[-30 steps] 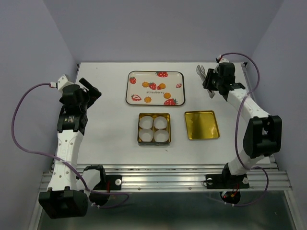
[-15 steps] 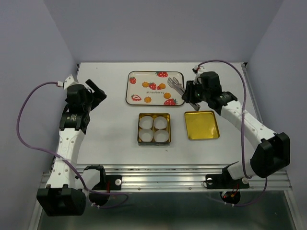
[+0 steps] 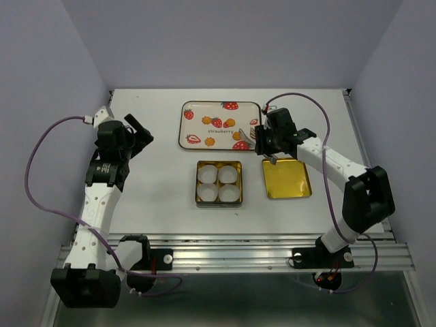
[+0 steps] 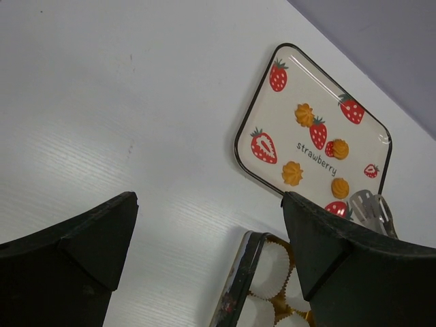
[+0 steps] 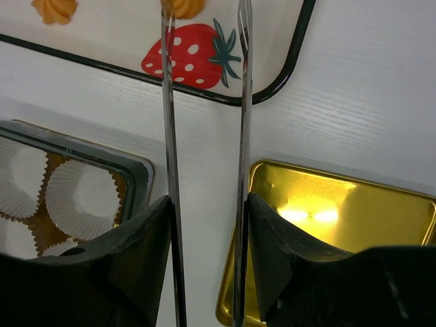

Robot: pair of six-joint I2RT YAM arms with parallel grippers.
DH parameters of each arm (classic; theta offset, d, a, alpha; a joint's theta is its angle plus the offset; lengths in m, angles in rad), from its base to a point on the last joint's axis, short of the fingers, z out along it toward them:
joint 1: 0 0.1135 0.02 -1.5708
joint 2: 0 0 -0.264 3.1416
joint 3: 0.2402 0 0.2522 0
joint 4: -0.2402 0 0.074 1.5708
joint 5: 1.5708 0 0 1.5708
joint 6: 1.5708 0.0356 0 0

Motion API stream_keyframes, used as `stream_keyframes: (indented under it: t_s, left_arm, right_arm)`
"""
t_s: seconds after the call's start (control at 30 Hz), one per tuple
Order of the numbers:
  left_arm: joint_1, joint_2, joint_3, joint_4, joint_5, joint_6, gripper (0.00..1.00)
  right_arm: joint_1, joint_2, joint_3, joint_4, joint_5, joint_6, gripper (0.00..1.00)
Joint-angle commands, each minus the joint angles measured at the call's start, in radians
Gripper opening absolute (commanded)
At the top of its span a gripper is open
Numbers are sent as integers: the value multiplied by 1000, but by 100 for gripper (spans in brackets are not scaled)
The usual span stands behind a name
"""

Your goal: Pack the cookies

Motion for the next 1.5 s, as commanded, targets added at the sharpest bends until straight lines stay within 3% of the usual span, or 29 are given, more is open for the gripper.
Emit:
stream_keyframes:
  t_s: [0.0,0.63,1.47]
  left_arm:
    - [-5,-39,5,20,-23,23,99]
    - [-5,-54,-9,29,-54,18,99]
    - [-5,-66,-13,23,-79,9,99]
  right_arm:
    - [22,28,66,23,21,-28,52]
    - [41,120,107,23,-19,-115,58]
    - [99,208,196,-74,168,-143,59]
